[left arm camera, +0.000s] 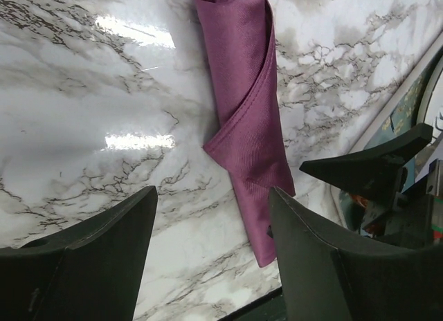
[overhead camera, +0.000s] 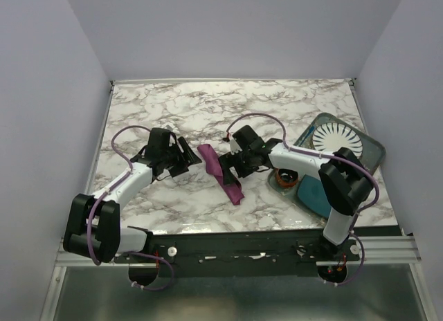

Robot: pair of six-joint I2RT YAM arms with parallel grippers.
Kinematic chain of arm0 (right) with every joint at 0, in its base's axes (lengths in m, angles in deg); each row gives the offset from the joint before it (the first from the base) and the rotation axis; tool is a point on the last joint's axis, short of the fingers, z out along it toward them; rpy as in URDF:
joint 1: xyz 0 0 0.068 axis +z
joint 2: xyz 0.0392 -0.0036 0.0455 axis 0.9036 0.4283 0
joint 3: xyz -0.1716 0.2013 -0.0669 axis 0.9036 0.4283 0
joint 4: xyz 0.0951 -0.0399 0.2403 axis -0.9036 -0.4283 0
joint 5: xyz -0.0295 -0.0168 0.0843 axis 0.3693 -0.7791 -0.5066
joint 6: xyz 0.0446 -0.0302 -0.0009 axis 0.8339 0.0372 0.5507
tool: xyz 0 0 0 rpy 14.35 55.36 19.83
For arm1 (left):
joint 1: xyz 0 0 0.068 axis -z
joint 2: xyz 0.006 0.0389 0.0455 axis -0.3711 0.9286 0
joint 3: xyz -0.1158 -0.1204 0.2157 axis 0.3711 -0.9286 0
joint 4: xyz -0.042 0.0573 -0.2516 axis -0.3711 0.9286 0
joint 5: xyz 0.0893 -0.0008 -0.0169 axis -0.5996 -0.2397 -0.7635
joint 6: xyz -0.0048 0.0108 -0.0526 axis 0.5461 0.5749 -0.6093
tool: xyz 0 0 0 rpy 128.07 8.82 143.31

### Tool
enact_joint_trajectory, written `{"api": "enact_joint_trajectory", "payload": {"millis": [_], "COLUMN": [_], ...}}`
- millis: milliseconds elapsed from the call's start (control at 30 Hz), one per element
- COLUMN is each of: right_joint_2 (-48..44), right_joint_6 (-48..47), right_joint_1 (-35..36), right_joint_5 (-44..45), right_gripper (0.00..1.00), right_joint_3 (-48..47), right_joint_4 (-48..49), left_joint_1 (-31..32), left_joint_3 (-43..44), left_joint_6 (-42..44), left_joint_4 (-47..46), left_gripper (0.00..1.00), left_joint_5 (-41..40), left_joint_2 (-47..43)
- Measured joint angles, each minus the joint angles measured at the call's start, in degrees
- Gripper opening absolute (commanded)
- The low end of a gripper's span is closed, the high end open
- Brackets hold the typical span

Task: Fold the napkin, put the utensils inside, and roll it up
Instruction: Roll the napkin with the utensil

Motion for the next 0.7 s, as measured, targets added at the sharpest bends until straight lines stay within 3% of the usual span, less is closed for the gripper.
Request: {"api": "enact_joint_trajectory", "payload": {"millis": [700], "right_joint_2": [-0.5], "right_joint_6": [0.31], "right_joint_1": [3.26], "right_joint_5": [10.67], "right_gripper": [1.0], "right_joint_3": [-1.05], "right_joint_4": [0.74], "left_joint_1": [-0.76], "left_joint_3": [-0.7], "left_joint_6": [0.07], "left_joint_4": [0.0], "left_gripper": [0.78], "left_joint_5": [1.9], "left_joint_2": [-4.04]}}
